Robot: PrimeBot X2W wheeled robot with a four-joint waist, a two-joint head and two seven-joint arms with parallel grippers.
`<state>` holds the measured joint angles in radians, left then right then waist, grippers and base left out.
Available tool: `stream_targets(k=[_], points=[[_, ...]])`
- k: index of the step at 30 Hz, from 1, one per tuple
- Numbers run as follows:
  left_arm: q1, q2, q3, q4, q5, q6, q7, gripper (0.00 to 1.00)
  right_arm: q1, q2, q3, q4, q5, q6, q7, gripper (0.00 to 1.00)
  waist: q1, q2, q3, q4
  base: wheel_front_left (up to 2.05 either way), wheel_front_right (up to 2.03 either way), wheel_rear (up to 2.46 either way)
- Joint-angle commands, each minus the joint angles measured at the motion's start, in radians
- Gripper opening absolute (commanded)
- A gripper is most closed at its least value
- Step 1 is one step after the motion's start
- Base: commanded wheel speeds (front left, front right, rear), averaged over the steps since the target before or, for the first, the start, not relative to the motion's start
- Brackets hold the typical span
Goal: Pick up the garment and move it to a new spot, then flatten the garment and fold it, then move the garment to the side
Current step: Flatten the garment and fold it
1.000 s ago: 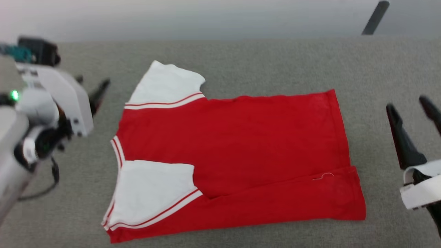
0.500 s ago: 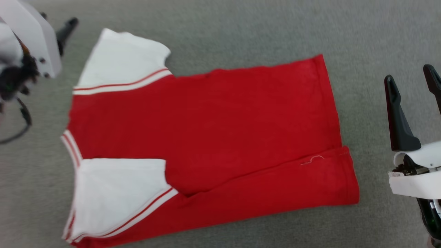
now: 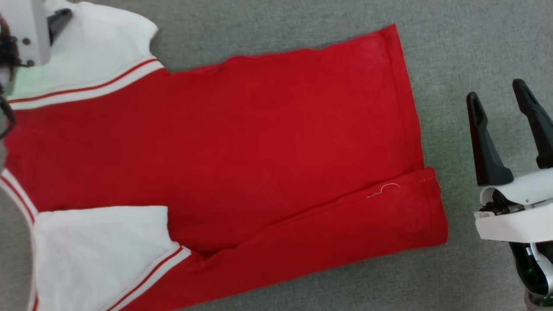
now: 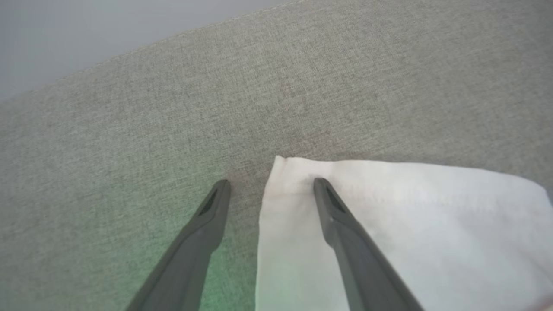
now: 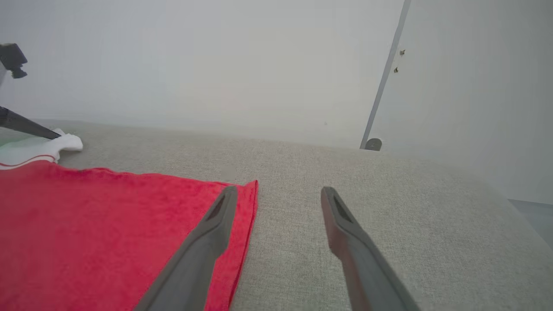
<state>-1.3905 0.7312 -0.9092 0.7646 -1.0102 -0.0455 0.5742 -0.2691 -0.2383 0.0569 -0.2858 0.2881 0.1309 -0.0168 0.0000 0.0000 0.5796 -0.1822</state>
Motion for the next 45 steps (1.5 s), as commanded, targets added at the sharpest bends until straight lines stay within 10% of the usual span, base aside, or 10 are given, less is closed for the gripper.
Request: stream_targets(k=[1, 8, 14, 16, 29, 45], points=[[-0.010, 0.000, -0.007, 0.023, 0.005, -0.006, 0.016, 1.00, -0.015, -0.003, 0.006, 0.003, 0.005, 0.000, 0.004, 1.00, 0.0000, 0.0000, 0.022, -0.018, 0.00, 0.00, 0.00], [0.007, -0.042, -0.011, 0.119, -0.050, -0.007, 0.132, 1.00, -0.024, -0.008, 0.022, 0.018, 0.034, 0.000, 0.036, 1.00, 0.0000, 0.0000, 0.022, -0.021, 0.00, 0.00, 0.00], [0.024, -0.088, -0.024, 0.151, -0.088, -0.012, 0.233, 0.38, -0.023, -0.013, 0.029, 0.012, 0.059, 0.000, 0.081, 1.00, 0.0000, 0.0000, 0.020, -0.019, 0.00, 0.00, 0.00], [0.031, -0.099, -0.024, 0.159, -0.099, -0.005, 0.257, 0.00, -0.023, -0.020, 0.036, 0.007, 0.068, 0.000, 0.106, 1.00, 0.0000, 0.0000, 0.020, -0.019, 0.00, 0.00, 0.00], [-0.004, -0.134, -0.013, 0.163, -0.101, -0.027, 0.203, 0.00, -0.232, -0.043, 0.069, 0.054, 0.150, 0.000, 0.522, 1.00, 0.0000, 0.0000, 0.012, -0.001, 0.00, 0.00, 0.00], [-0.045, -0.188, -0.011, 0.205, -0.109, -0.054, 0.167, 0.00, -0.620, -0.075, 0.219, 0.437, 0.222, 0.000, 0.858, 1.00, 0.0000, 0.0000, 0.030, 0.055, 0.00, 0.00, 0.00]])
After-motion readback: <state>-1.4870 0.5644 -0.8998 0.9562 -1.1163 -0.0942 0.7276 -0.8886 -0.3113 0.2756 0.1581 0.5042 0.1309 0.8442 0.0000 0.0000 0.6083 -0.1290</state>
